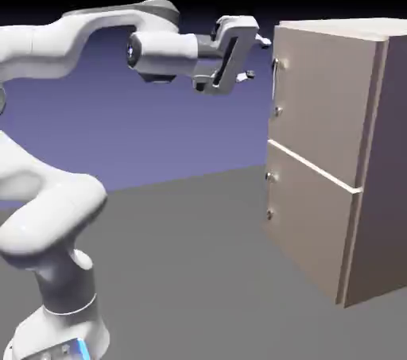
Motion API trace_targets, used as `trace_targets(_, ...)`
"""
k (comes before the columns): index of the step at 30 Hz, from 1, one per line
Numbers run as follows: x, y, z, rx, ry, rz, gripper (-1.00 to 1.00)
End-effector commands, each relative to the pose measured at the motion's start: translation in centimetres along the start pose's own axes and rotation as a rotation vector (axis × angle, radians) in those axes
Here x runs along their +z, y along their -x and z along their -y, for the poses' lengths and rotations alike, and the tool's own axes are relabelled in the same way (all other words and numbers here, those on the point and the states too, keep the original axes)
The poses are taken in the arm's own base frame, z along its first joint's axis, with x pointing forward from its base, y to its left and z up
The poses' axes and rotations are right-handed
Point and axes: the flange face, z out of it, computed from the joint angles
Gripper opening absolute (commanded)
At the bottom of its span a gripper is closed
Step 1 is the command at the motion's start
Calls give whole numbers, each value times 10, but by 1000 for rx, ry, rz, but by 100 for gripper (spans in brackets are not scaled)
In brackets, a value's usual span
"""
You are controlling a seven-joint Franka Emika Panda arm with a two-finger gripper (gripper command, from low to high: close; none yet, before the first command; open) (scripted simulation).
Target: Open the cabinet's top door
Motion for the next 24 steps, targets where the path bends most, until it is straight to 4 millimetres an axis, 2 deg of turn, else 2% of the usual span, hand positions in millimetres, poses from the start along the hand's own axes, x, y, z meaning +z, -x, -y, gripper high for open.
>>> trace_targets(1,2,-3,-5,45,0,8,0)
trace_targets(9,25,-33,-48,408,13,60,0)
trace_targets(19,65,-93,-98,858,33,86,0)
trace_targets(20,65,-93,-98,858,33,86,0)
trace_targets(24,107,-89,-98,858,33,86,0)
